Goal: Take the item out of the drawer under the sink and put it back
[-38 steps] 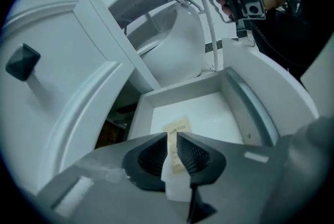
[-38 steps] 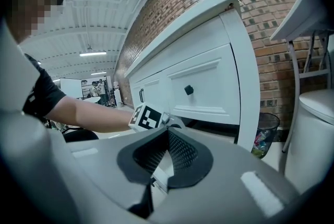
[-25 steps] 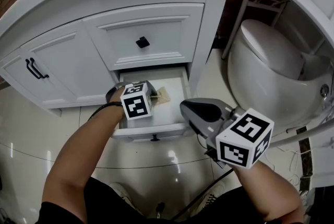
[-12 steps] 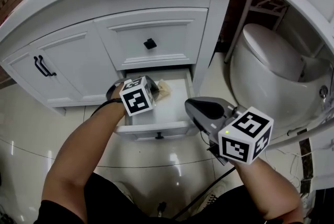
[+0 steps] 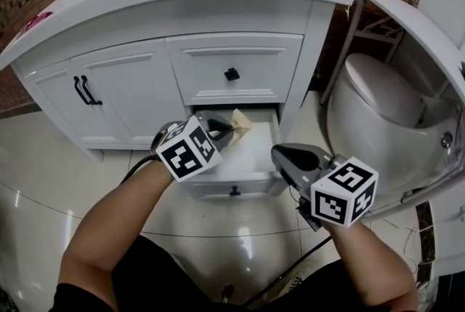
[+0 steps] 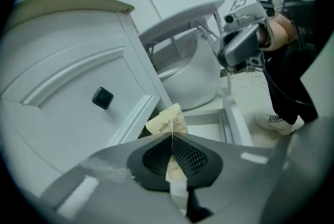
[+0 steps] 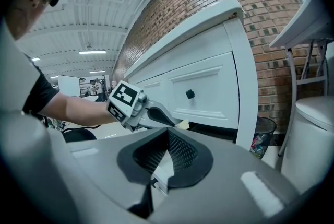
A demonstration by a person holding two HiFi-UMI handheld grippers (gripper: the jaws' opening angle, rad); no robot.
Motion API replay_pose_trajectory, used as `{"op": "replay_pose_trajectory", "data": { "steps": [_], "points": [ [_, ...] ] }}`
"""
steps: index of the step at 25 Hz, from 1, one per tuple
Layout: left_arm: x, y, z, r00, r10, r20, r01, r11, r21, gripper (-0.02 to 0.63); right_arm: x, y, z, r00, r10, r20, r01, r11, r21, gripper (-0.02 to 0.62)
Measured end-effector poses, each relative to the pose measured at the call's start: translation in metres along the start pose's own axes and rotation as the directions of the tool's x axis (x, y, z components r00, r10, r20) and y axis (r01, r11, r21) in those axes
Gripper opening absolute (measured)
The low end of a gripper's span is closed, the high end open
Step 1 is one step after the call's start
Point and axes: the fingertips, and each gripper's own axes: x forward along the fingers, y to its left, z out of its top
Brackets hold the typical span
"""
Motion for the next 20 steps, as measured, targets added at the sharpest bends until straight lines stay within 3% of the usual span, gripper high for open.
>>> {"op": "replay_pose_trajectory", "data": {
  "steps": [4, 8, 16, 20],
  "points": [
    [-0.054, 0.004, 0.028, 0.985, 0.079, 0.154, -0.061, 0.991, -0.12, 0.009, 0.0, 0.01, 0.002, 1.0, 0.009, 0.004, -0.009, 1.0, -0.014, 0.008],
    [-0.102, -0.003, 0.039, 0.949, 0.156, 0.275, -0.076, 0.956, -0.282, 0.009, -0.001, 0.016, 0.004, 1.0, 0.018, 0.009, -0.018, 1.0, -0.025, 0.008],
    [-0.156, -0.019, 0.037, 0.886, 0.253, 0.388, -0.046, 0.881, -0.471, 0.009, -0.007, 0.029, 0.011, 0.999, 0.042, 0.022, -0.042, 0.998, -0.037, 0.008],
    [-0.153, -0.037, 0.021, 0.888, 0.25, 0.386, -0.028, 0.866, -0.499, 0.009, -0.008, 0.032, 0.01, 0.998, 0.051, 0.021, -0.05, 0.998, -0.043, 0.008]
  ]
}}
